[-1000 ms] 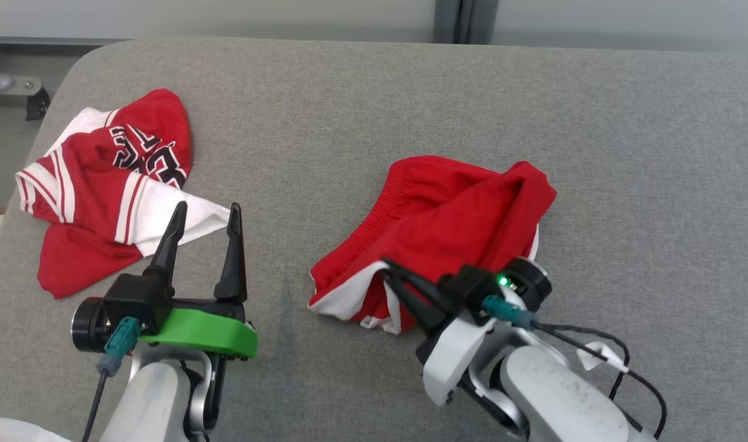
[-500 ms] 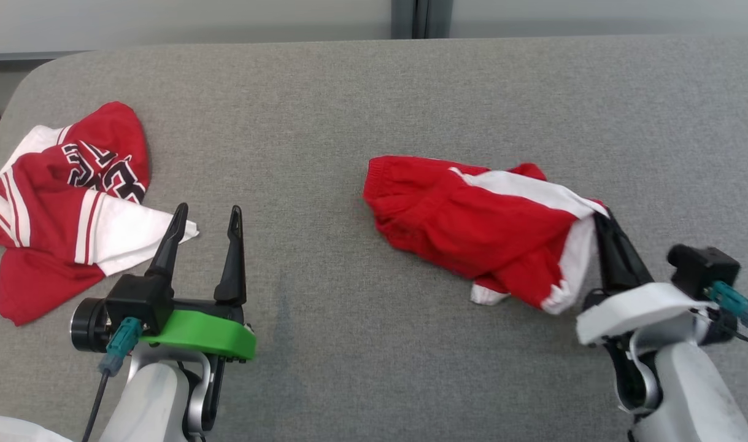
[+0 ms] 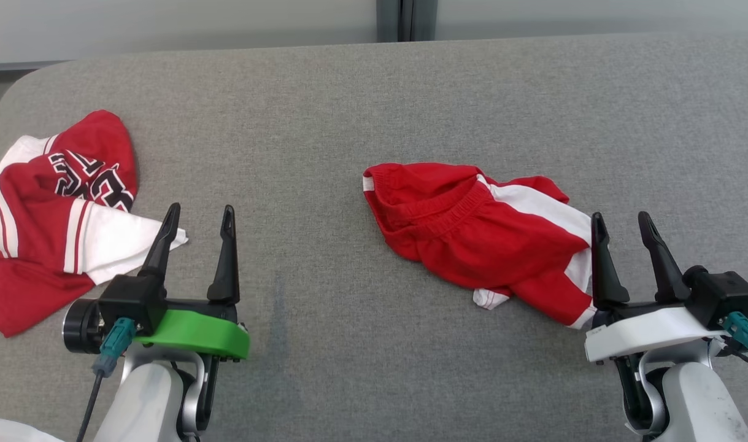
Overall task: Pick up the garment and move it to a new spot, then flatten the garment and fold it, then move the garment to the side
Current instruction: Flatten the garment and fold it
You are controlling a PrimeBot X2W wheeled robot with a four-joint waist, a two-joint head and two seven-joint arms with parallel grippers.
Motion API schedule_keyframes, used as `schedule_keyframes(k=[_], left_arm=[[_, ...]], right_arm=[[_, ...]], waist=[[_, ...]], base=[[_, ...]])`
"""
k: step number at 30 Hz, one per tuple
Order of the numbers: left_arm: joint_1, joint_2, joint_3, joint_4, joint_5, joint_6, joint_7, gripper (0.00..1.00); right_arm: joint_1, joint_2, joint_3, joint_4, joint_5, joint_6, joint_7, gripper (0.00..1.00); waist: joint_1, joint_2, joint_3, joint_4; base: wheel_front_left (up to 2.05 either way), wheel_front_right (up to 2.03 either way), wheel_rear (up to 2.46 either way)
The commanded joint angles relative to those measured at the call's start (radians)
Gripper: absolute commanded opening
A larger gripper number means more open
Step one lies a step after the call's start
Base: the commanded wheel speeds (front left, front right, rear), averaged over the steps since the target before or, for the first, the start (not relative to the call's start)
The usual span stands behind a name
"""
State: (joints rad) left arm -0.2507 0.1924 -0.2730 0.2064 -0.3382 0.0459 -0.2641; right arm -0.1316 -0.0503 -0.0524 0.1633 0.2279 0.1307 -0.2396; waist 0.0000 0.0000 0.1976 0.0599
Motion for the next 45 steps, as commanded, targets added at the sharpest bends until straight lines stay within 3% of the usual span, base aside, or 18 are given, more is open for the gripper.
schedule_keyframes(k=[1, 8, 16, 36, 45], left_arm=[[0.011, 0.005, 0.005, -0.004, -0.001, 0.006, 0.000, 1.00], [0.051, 0.006, 0.017, -0.008, -0.002, 0.023, 0.000, 1.00], [0.089, 0.012, 0.016, -0.020, -0.010, 0.035, 0.001, 1.00], [0.093, 0.023, 0.003, -0.041, -0.017, 0.050, 0.010, 1.00], [0.057, 0.024, -0.005, -0.052, -0.016, 0.048, 0.012, 1.00]], right_arm=[[0.018, -0.007, 0.010, -0.032, -0.020, 0.000, -0.001, 1.00], [0.077, -0.025, 0.074, -0.180, -0.067, 0.000, 0.064, 1.00], [0.134, -0.017, 0.089, -0.247, -0.062, 0.000, 0.113, 1.00], [0.136, -0.012, 0.082, -0.254, -0.070, 0.000, 0.129, 1.00], [0.164, -0.027, 0.084, -0.166, -0.069, 0.000, 0.150, 1.00]], waist=[[0.0000, 0.0000, -0.009, -0.002], [0.0000, 0.0000, -0.054, -0.001], [0.0000, 0.0000, -0.075, 0.000], [0.0000, 0.0000, -0.066, -0.004], [0.0000, 0.0000, -0.022, 0.005]], base=[[0.00, 0.00, 0.00], [0.00, 0.00, 0.00], [0.00, 0.00, 0.00], [0.00, 0.00, 0.00], [0.00, 0.00, 0.00]])
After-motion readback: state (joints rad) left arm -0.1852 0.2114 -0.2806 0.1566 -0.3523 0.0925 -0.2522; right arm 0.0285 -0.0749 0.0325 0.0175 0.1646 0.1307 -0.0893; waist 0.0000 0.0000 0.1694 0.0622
